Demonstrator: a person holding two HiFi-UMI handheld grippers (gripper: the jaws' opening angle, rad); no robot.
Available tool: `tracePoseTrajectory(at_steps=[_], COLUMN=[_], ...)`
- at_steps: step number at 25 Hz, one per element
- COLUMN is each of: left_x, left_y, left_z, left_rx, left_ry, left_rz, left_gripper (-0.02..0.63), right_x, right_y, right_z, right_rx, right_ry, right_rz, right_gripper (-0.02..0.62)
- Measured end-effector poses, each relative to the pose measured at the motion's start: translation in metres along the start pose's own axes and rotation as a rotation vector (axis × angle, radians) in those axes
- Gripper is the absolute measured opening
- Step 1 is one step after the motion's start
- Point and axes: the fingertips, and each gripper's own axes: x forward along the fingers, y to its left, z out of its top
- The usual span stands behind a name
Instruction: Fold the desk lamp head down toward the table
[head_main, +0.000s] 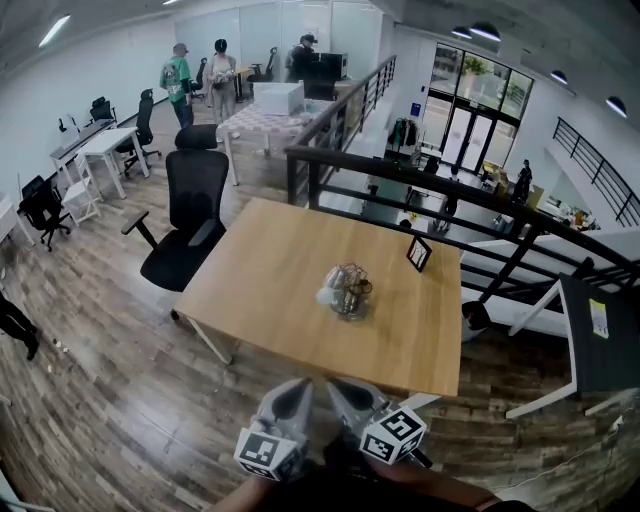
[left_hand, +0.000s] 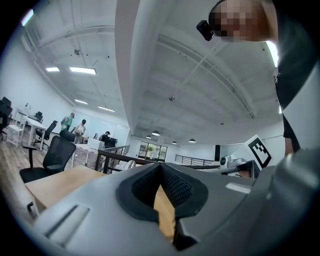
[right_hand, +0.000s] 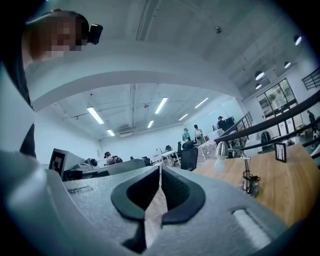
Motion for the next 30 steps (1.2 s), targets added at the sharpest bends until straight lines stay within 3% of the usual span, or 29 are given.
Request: tracePoseTrajectory(at_steps=[9, 17, 22, 30], left_x=[0.061, 0.148, 0.187, 0.217], left_y=[0.038, 0.069, 0.066, 0.084], left_z=[-0.007, 0.009, 0.025, 0.024], left_rx=[0.011, 0.018, 0.061, 0.032], left_ry=[0.021, 0.000, -0.004, -0.003], left_rz=[0.023, 0.041, 0.023, -0.031], left_gripper=[0.002, 0.002, 0.002, 0.002], right_x=[0.044, 0.082, 0.092, 0.105], right_y=[-0.064, -0.145, -0.174, -0.195], right_z=[0.006, 0.060, 0.081, 0.076], right_rx=[0.040, 0.020, -0.007, -0.019], right_ry=[0.012, -0.026, -0.043, -0.007], right_rz=[0.028, 0.034, 0.035, -0.026], right_gripper=[0.015, 0.021, 0.032, 0.068])
